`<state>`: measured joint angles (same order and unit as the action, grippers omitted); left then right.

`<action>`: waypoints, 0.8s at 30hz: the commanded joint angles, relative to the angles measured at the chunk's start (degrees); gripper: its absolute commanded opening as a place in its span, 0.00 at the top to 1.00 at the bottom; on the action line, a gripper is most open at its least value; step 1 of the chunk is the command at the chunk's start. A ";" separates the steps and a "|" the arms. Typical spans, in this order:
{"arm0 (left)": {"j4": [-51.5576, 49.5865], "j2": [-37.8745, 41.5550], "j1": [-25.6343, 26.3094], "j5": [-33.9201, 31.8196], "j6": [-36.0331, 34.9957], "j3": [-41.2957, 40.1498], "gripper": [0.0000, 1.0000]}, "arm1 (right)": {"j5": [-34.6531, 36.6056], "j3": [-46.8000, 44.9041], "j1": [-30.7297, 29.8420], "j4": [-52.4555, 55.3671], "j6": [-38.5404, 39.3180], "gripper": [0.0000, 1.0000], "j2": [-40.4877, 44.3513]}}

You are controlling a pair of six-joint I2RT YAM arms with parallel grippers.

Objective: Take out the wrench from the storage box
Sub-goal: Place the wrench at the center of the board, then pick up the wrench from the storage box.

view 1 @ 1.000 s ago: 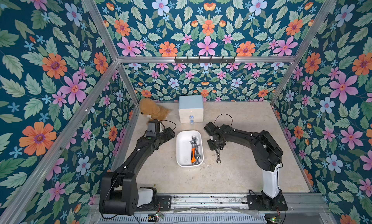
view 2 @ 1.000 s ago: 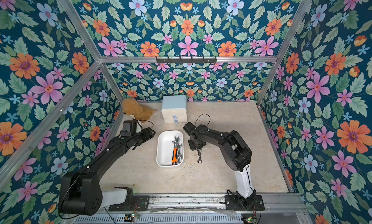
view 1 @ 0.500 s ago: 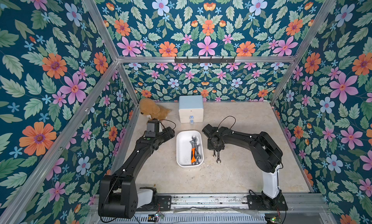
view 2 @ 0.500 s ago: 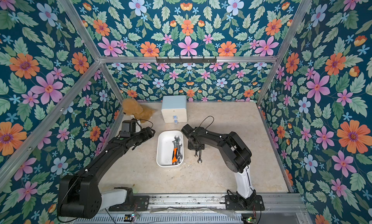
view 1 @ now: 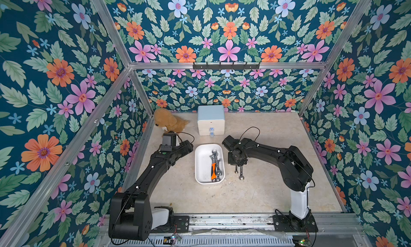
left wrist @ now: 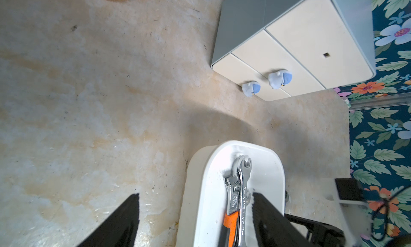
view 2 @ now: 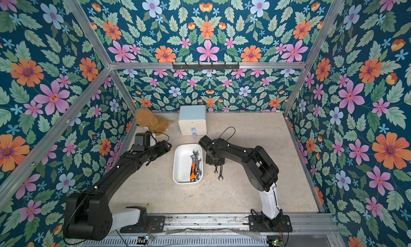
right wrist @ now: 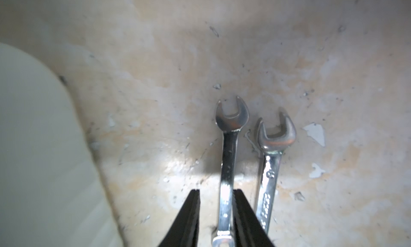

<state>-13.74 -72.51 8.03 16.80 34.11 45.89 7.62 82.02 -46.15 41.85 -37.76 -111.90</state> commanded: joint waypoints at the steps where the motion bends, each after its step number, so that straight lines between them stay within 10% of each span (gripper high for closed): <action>1: -0.28 0.21 0.05 0.21 -0.36 -0.16 0.17 | 1.50 1.37 -0.40 2.47 2.82 0.70 4.43; 24: 4.42 -1.83 0.49 5.48 4.75 -6.71 0.20 | -0.15 28.00 -7.34 5.09 5.83 0.67 -16.84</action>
<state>-10.57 -74.30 8.56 21.41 38.61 39.20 7.44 109.14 -53.56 44.42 -31.77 -127.72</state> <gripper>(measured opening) 0.801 0.330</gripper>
